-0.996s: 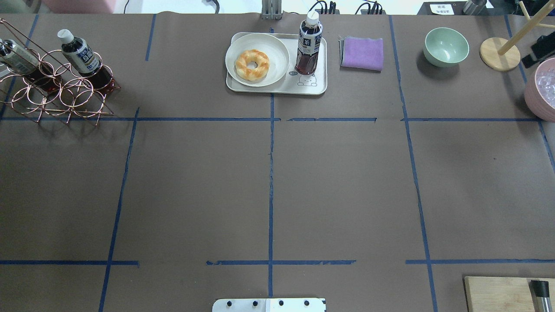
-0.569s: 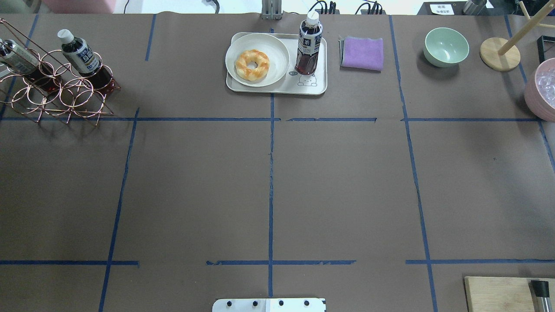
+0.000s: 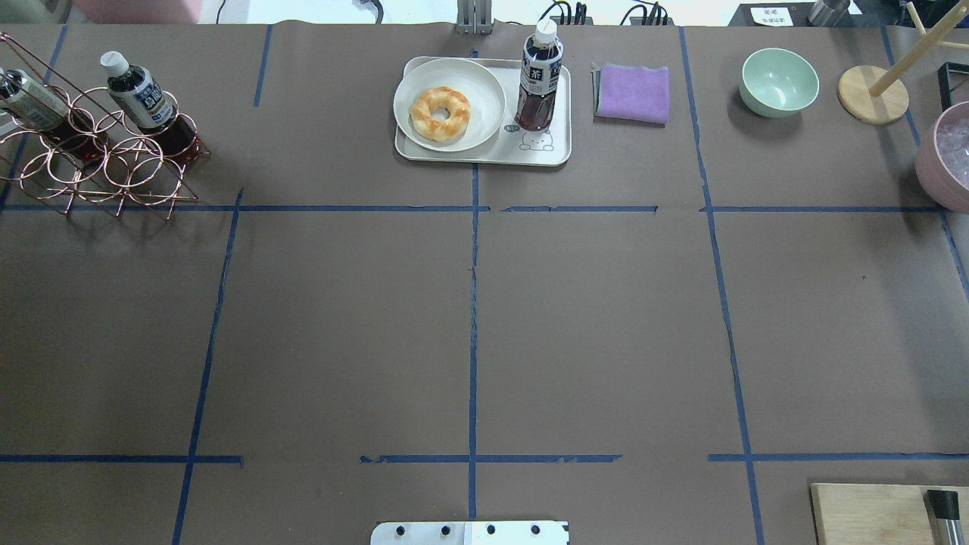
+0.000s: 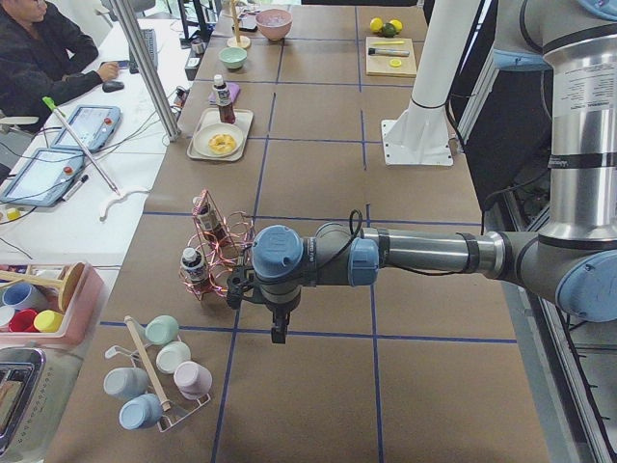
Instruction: Place tea on tray
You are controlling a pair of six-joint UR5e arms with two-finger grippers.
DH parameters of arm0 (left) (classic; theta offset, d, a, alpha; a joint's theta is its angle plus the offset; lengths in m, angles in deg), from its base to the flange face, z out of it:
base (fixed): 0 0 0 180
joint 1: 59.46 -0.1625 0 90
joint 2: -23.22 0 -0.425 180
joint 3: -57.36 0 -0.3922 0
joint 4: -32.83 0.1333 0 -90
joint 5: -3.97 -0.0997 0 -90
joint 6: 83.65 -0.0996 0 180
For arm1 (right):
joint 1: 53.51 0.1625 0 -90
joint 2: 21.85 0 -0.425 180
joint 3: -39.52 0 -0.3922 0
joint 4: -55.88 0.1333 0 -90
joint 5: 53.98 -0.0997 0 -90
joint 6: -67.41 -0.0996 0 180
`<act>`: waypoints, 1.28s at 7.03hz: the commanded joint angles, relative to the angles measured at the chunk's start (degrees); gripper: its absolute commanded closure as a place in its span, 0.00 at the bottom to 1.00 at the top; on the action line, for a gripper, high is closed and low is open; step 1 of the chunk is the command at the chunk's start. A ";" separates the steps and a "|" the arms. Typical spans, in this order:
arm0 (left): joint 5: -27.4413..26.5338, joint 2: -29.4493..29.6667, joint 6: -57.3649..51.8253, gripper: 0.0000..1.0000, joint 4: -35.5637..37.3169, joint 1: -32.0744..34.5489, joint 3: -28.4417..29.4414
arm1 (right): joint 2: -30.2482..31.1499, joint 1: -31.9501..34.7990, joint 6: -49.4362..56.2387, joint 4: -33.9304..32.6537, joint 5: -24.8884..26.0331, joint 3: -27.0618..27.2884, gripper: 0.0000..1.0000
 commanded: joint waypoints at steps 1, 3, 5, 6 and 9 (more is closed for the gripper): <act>0.08 -0.03 -0.06 0.00 -0.18 0.00 0.57 | 0.20 0.10 -5.87 0.09 -7.04 -3.26 0.00; -0.01 0.06 -0.24 0.00 -0.27 0.00 0.75 | 0.20 0.10 -6.25 7.93 -8.15 -8.77 0.00; -0.01 0.06 -0.33 0.00 -0.27 0.00 0.75 | -0.15 0.10 -14.38 17.46 -7.62 -11.96 0.00; -0.01 0.06 -0.33 0.00 -0.27 0.00 0.75 | -0.76 0.19 -15.90 17.41 -7.53 -11.53 0.00; -0.01 0.06 -0.24 0.00 -0.27 0.00 0.58 | -1.12 1.93 -16.53 16.62 -8.06 -10.83 0.00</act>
